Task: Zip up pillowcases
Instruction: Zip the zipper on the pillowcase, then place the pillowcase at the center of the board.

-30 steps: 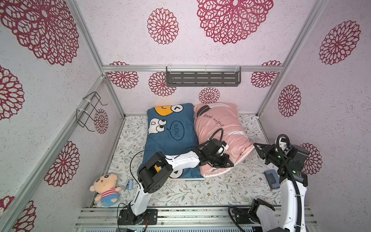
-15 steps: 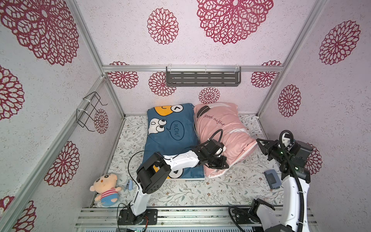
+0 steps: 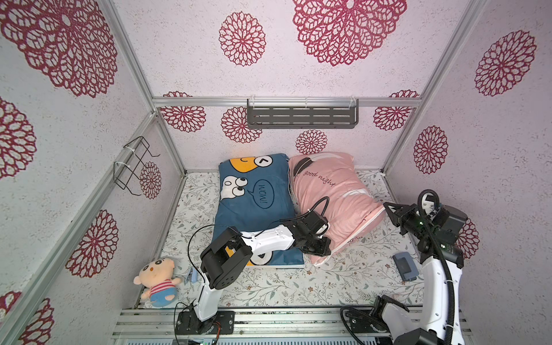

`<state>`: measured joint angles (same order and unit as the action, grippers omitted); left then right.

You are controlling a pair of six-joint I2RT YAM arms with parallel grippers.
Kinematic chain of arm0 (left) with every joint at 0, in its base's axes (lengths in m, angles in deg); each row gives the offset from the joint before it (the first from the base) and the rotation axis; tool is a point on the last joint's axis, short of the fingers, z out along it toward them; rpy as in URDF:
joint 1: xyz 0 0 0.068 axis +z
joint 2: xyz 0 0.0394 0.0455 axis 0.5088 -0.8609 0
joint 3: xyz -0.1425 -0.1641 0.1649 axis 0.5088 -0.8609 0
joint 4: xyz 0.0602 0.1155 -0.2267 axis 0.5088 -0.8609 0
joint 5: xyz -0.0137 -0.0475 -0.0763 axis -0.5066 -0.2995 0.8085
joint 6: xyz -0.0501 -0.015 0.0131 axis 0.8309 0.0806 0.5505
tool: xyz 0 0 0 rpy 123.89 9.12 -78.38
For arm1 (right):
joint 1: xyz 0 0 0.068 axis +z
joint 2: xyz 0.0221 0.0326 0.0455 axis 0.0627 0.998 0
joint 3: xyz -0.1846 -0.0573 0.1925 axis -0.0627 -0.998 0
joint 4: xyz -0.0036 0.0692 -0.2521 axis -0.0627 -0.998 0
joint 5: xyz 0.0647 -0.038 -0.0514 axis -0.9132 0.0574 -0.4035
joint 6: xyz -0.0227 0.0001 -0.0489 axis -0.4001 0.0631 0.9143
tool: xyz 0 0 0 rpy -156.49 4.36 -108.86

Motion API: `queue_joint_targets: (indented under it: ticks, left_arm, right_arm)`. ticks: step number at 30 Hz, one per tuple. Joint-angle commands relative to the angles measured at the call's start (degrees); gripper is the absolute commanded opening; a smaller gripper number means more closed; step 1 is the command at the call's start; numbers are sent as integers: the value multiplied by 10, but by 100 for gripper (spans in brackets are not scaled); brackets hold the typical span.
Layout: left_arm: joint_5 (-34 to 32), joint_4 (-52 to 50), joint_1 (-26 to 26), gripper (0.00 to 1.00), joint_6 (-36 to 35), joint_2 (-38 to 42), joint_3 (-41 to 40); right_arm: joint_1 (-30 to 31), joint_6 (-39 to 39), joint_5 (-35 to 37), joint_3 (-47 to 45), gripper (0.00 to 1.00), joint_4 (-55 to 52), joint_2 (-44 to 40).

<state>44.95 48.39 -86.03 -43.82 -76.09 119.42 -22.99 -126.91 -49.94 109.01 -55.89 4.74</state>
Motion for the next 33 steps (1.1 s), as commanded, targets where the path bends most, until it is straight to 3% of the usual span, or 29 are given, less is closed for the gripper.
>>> queue_joint_targets:
  ticks: [1, 11, 25, 27, 29, 30, 31, 32, 33]
  left_arm:
    - [-22, -66, 6, 0, -35, 7, -15]
    - [-57, -115, 6, 0, -76, 9, -39]
    - [-64, -119, 6, 0, -77, 16, -65]
    - [-56, -118, 6, 0, -78, 43, -58]
    - [-50, -106, 8, 0, -79, 64, -56]
    - [-47, -101, 10, 0, -79, 75, -56]
    - [-45, -96, 11, 3, -83, 88, -55]
    - [-45, -95, 13, 19, -88, 99, -52]
    - [-46, -97, 14, 35, -93, 108, -48]
  right_arm:
    - [-5, -4, 7, 49, 0, 84, -4]
    - [-5, 8, 13, 61, 0, 75, 9]
    - [-5, 19, 12, 60, 0, 61, 8]
    - [-5, 51, 12, 59, 0, 30, 5]
    - [-5, 130, 20, 80, 0, -60, 14]
    - [-5, 183, 33, 101, 17, -122, 24]
    - [-4, 243, 59, 128, 51, -196, 37]
    - [-2, 298, 98, 157, 87, -258, 45]
    - [2, 334, 143, 175, 99, -297, 47]
